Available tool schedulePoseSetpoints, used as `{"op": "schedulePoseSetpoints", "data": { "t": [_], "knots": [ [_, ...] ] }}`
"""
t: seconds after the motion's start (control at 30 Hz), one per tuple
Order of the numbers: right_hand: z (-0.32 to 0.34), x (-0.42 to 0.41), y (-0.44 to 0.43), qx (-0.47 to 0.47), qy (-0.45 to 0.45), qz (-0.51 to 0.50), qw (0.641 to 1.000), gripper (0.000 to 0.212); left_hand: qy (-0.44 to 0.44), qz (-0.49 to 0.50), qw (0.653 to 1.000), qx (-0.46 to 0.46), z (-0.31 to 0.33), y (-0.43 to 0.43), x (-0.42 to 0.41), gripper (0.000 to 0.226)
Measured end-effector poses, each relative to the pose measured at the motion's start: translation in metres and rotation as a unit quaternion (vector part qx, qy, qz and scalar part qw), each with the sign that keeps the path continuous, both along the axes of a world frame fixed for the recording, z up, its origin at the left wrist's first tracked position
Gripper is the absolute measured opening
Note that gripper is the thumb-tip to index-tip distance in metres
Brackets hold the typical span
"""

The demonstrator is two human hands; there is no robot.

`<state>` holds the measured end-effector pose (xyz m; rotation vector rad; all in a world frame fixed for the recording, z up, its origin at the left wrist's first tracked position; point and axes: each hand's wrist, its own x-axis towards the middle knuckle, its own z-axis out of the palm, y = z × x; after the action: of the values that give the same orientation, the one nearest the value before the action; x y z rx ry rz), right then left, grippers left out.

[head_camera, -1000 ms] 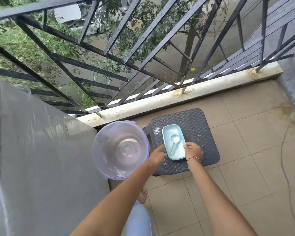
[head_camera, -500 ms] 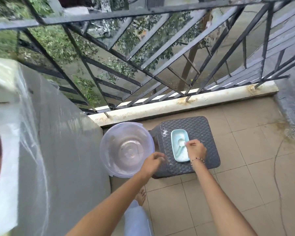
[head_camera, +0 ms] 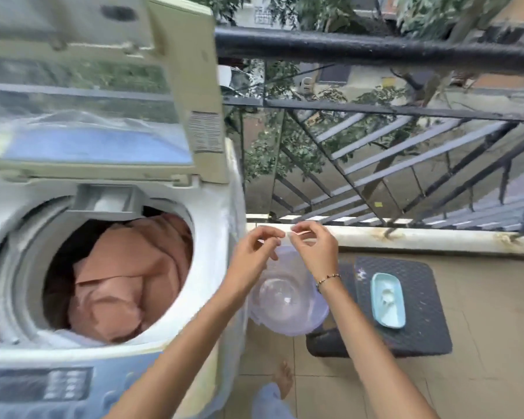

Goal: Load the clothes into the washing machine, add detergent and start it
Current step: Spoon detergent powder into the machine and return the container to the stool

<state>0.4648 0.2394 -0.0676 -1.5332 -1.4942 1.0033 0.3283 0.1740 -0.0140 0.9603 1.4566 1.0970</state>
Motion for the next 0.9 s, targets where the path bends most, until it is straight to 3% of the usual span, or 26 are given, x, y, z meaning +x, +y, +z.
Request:
{"op": "schedulePoseSetpoints", "data": {
  "t": [0.23, 0.47, 0.67, 0.77, 0.9],
  "knots": [
    [0.028, -0.172, -0.022, 0.018, 0.010, 0.097, 0.995, 0.009, 0.031, 0.095, 0.995, -0.007, 0.005, -0.052, -0.169, 0.008],
    [0.018, -0.285, -0.038, -0.039, 0.000, 0.073, 0.997, 0.009, 0.086, 0.247, 0.964, -0.051, -0.023, -0.065, -0.303, 0.005],
    [0.001, -0.332, -0.035, -0.074, -0.020, 0.021, 0.997, 0.018, 0.106, 0.268, 0.952, -0.099, -0.067, -0.038, -0.374, 0.049],
    [-0.003, -0.338, -0.031, -0.059, -0.033, -0.005, 0.998, 0.015, 0.123, 0.256, 0.954, -0.101, -0.084, -0.025, -0.388, 0.040],
    [-0.004, -0.342, -0.028, -0.041, -0.039, -0.027, 0.998, 0.011, 0.130, 0.233, 0.961, -0.077, -0.056, -0.023, -0.386, 0.005]
  ]
}}
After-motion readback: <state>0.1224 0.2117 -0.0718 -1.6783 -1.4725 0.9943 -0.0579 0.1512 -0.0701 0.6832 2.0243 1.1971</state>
